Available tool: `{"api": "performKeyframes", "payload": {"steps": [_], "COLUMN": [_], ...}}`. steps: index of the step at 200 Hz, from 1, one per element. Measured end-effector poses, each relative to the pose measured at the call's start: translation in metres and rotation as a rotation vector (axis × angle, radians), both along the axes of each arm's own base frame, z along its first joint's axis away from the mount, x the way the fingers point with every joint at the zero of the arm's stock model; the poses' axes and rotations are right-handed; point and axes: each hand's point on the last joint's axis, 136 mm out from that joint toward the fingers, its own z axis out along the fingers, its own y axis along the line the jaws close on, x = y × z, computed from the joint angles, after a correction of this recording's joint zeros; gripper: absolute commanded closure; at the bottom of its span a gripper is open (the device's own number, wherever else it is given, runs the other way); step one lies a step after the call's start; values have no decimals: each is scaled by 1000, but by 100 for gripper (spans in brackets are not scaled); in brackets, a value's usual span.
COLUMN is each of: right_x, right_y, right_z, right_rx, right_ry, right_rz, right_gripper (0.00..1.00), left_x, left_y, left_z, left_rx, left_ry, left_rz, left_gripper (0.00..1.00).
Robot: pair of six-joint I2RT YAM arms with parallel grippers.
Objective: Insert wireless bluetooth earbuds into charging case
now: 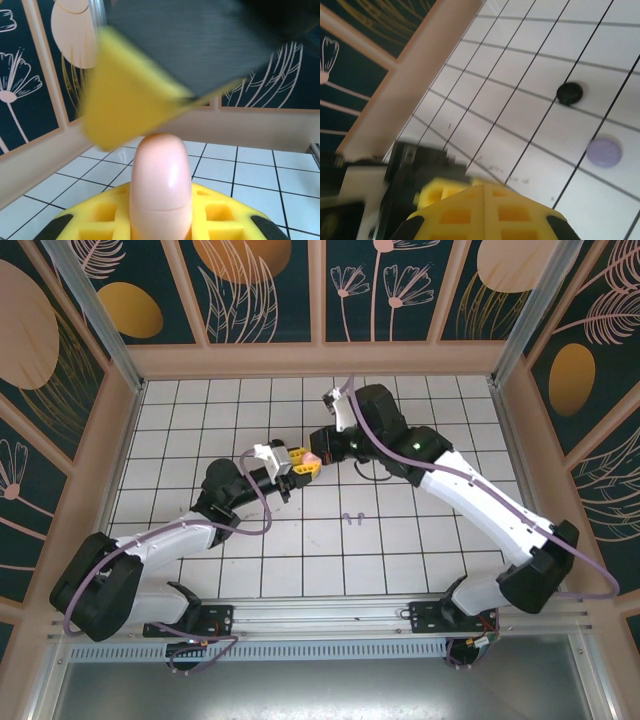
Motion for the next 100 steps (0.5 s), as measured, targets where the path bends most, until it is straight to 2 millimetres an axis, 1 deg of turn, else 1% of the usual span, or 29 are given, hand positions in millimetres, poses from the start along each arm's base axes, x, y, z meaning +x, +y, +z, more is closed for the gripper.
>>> {"api": "performKeyframes", "payload": {"steps": [11,25,37,50,61,69,82,91,100], "right_x": [-8,-17,-21,-21,-19,-19,-18,-18,-17], "right_y": [-6,-21,-38,-61,-83,-93,-101,-104,-106], "right_z": [3,8,14,22,28,28,19,7,-10], "right_rx": [13,29,53,96,138,158,176,173,162], "right_ry": [-4,-11,-24,-53,-75,-88,-84,-70,-44], "right_rz": [-3,-33,-77,-152,-233,-272,-316,-337,-358], "right_gripper": [96,94,87,79,75,74,72,71,71], "left_x": [-2,1,6,10,14,18,22,24,25], "left_y": [-2,-1,1,3,5,6,9,11,14], "left_z": [0,1,4,4,3,1,-5,-10,-19], "left_rx": [-1,-11,-24,-40,-54,-63,-77,-87,-96], "left_ry": [3,7,18,51,91,127,192,234,284], "left_rz": [-9,8,28,52,72,88,112,128,145], "left_gripper": [100,100,100,100,100,100,100,100,100]}}
